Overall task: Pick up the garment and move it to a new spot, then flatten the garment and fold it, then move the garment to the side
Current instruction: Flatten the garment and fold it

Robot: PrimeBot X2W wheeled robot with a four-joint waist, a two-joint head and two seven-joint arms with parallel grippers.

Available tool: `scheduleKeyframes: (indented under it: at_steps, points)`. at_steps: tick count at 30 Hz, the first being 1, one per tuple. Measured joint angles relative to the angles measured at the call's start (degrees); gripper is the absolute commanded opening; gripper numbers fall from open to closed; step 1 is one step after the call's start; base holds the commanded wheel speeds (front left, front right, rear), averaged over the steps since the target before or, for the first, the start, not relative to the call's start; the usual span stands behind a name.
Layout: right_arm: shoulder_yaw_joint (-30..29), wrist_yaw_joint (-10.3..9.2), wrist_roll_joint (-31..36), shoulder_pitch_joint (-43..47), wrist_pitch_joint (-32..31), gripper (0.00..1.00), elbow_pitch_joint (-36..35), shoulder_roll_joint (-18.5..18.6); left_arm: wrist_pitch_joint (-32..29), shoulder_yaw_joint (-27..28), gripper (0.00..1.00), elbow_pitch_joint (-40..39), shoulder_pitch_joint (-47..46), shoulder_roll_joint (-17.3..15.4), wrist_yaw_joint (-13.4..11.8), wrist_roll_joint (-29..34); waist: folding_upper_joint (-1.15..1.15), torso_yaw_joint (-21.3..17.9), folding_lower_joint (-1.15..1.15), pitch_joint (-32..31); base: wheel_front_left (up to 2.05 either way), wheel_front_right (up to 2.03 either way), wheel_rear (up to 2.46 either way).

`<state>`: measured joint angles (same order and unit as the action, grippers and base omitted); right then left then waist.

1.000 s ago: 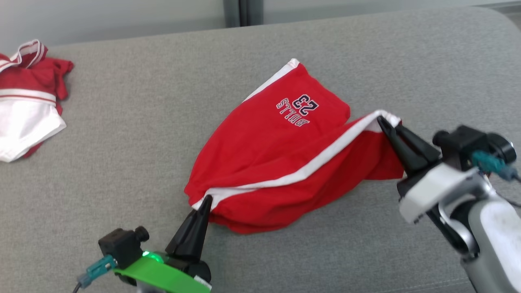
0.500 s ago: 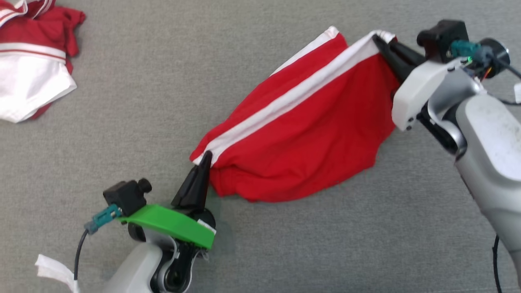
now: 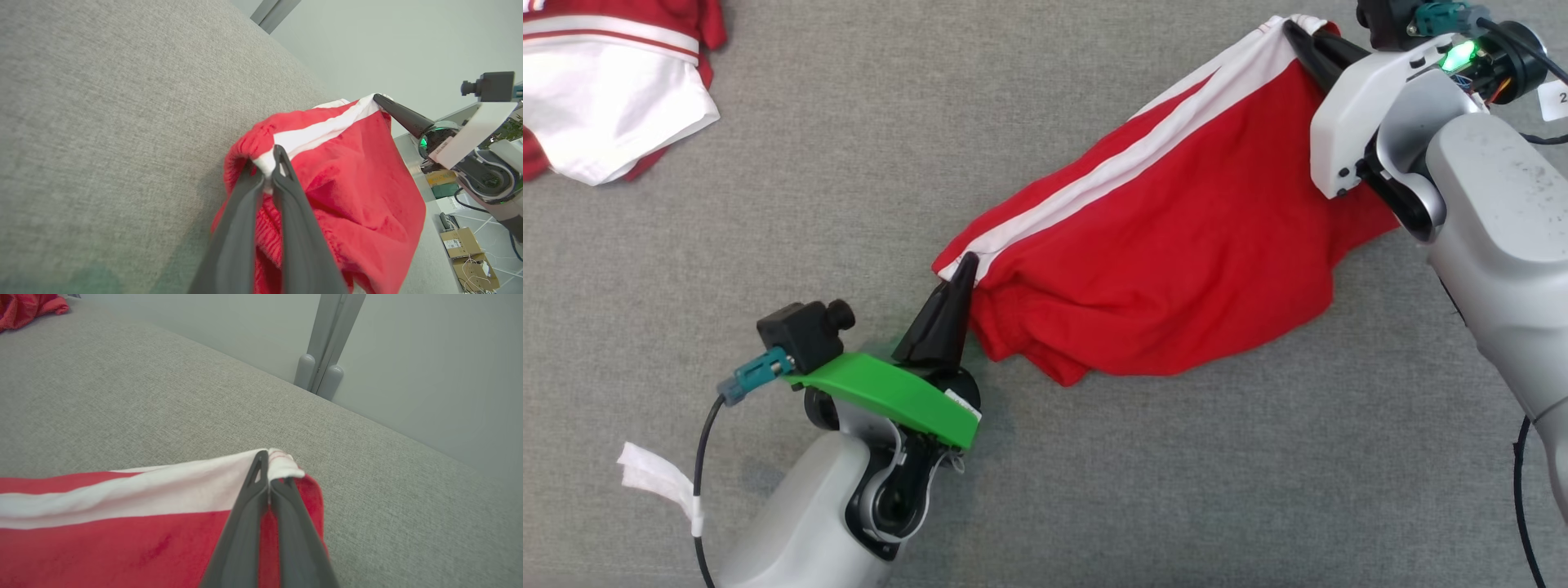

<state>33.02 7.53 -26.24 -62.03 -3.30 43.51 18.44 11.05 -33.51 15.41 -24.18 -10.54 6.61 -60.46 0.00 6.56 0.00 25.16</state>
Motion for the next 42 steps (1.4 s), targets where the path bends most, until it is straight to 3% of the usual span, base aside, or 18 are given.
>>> scheduleKeyframes:
  at_steps: [1, 2, 3, 4, 6, 7, 8, 18, 29, 35, 42]
  points:
    - [0.4, 0.0, -0.1, -0.5, 0.6, 0.21, 1.3, -0.1, -0.3, -0.1, 0.0, 0.1, -0.3, 0.2, 0.0, 0.0, 0.0, 0.2, 0.0, 0.0, 0.0, 0.0, 0.0]
    - [0.7, 0.0, -0.2, -1.0, 1.3, 0.4, 2.5, -0.2, -0.4, -0.2, 0.0, 0.1, -0.4, 0.4, -0.1, 0.0, 0.0, 0.3, 0.0, 0.0, 0.0, 0.0, 0.0]
    - [0.9, 0.0, -0.3, -1.3, 2.0, 0.84, 3.5, -0.4, -0.5, -0.3, 0.0, 0.2, -0.5, 0.5, -0.1, 0.0, 0.0, 0.3, 0.0, 0.0, 0.0, 0.0, 0.0]
    - [1.1, 0.0, -0.4, -1.7, 3.0, 1.0, 4.7, -0.6, -0.7, -0.4, 0.11, 0.2, -0.6, 0.5, -0.3, 0.0, 0.0, 0.3, 0.0, -0.1, 0.0, 0.0, 0.0]
    - [1.5, 0.0, -0.4, -2.6, 4.5, 1.0, 7.0, -0.9, -1.0, -0.7, 0.42, 0.1, -0.6, 0.5, -0.6, 0.2, 0.0, 0.3, 0.0, -0.5, 0.0, 0.0, 0.0]
    - [1.7, 0.0, -0.5, -2.9, 5.0, 1.0, 7.9, -1.0, -1.0, -0.9, 0.67, 0.0, -0.6, 0.4, -0.9, 0.4, 0.0, 0.3, 0.0, -0.7, 0.0, 0.0, 0.0]
    - [2.0, 0.0, -0.5, -3.1, 5.5, 1.0, 8.9, -1.1, -1.3, -1.2, 1.0, -0.2, -0.6, 0.2, -1.2, 0.8, 0.0, 0.3, 0.0, -0.9, 0.0, 0.0, 0.0]
    - [6.8, 0.0, -4.7, -3.0, 7.6, 1.0, 12.8, -1.1, -1.1, -1.9, 1.0, -4.4, 4.1, -4.1, -4.6, 3.4, 0.0, 0.1, 0.0, -4.9, 0.0, 0.0, 0.0]
    - [12.5, 0.0, -12.4, 3.1, 3.6, 1.0, 12.0, 3.9, 3.1, 3.6, 1.0, -9.5, 10.9, -8.0, -8.5, 5.5, 0.0, 0.3, 0.0, -10.7, 0.0, 0.0, 0.0]
    - [13.5, 0.0, -15.2, 5.1, 2.1, 1.0, 12.6, 4.5, 3.8, 7.6, 1.0, -8.7, 12.4, -7.6, -9.7, 8.8, 0.0, 1.3, 0.0, -10.8, 0.0, 0.0, 0.0]
    - [13.9, 0.0, -16.9, 6.2, 1.1, 1.0, 15.6, 4.2, 4.0, 12.4, 1.0, -7.1, 13.3, -4.5, -8.7, 13.7, 0.0, 2.3, 0.0, -9.0, 0.0, 0.0, 0.0]
